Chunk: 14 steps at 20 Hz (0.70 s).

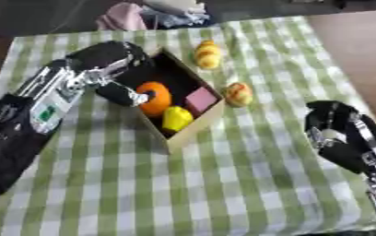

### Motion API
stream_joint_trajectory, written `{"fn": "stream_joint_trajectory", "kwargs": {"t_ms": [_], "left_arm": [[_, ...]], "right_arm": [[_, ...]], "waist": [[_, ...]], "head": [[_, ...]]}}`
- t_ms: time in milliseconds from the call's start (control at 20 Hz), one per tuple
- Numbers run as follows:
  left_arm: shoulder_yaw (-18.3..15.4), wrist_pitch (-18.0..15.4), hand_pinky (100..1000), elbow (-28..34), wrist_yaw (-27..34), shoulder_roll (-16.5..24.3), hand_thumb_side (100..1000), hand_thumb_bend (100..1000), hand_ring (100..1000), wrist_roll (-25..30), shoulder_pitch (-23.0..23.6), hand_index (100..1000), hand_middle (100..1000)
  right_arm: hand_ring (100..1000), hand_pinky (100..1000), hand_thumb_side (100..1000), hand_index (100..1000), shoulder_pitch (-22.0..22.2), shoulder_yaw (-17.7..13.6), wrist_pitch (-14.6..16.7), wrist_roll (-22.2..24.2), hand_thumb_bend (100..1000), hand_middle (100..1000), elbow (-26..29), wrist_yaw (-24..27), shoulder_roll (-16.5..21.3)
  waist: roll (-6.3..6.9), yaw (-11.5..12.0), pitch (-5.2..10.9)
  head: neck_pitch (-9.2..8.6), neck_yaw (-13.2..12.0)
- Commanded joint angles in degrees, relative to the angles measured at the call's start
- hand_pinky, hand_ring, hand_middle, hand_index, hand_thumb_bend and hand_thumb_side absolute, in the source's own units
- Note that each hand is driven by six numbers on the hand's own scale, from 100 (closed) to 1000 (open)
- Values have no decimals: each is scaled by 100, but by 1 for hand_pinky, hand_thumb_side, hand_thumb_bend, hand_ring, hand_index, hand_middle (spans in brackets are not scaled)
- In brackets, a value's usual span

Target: Pick up objects on the table and place them in the box.

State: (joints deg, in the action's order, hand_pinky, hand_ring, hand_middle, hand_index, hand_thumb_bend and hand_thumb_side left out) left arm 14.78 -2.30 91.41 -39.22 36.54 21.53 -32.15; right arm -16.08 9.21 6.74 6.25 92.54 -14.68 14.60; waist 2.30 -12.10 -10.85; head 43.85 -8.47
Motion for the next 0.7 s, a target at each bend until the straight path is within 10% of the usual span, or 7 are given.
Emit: {"fn": "stream_joint_trajectory", "kwargs": {"t_ms": [50,700], "left_arm": [[-411,208,716,736,437,326,577,294,645,-191,149,835,705],[-1438,828,713,2311,1920,-230,634,138,618,-1558,1672,815,676]], "right_arm": [[605,560,363,763,-178,-98,-50,-26,100,583,55,-100,299],[648,639,198,876,-1538,353,-386,701,100,635,-550,-742,1620]], "waist": [[-37,42,65],[-85,396,110]], "head": [[18,59],[27,288]]}}
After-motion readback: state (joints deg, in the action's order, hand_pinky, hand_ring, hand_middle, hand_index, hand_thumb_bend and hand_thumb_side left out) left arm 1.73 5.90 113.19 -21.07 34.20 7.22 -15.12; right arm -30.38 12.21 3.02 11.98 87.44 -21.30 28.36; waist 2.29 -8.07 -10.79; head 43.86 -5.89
